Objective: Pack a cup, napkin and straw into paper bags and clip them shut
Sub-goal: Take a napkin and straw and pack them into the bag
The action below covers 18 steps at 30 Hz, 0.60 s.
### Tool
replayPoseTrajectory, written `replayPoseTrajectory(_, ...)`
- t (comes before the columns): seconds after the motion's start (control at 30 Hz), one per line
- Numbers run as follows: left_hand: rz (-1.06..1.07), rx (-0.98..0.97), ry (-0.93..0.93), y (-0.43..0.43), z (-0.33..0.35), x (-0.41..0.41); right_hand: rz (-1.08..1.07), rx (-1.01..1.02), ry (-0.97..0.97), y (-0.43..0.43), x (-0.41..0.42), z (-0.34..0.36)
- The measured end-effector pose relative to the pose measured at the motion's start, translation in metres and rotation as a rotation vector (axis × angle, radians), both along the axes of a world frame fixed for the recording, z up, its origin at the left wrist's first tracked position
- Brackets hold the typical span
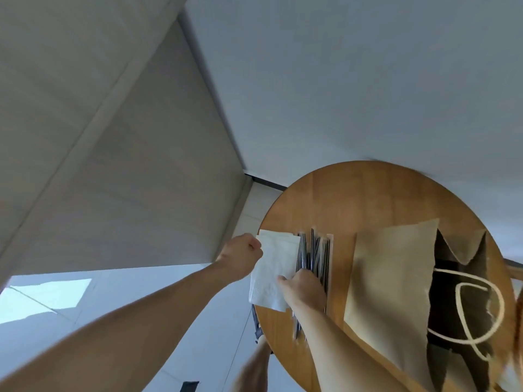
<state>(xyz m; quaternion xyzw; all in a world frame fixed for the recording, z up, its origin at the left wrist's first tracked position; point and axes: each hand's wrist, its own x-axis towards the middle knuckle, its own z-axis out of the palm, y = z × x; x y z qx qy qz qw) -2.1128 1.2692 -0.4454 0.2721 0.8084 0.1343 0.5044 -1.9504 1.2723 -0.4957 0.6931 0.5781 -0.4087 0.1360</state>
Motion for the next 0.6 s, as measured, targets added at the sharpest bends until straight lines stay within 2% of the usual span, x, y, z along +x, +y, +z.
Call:
replayPoseTrajectory(0.33, -0.054, 0.005, -0.014, -0.004, -0.002, -0.002, 0.051, 0.05, -0.044, -0.001, 0.004, -0.003)
replayPoseTrajectory(0.47, 0.004, 0.019, -0.008, 0.001, 0.001, 0.001, -0.015, 0.089, 0.096, 0.0, 0.008, 0.009)
replayPoseTrajectory(0.6, -0.003, 0.006, 0.008, 0.002, 0.005, 0.007, -0.192, 0.009, 0.323, 0.001, 0.013, 0.017)
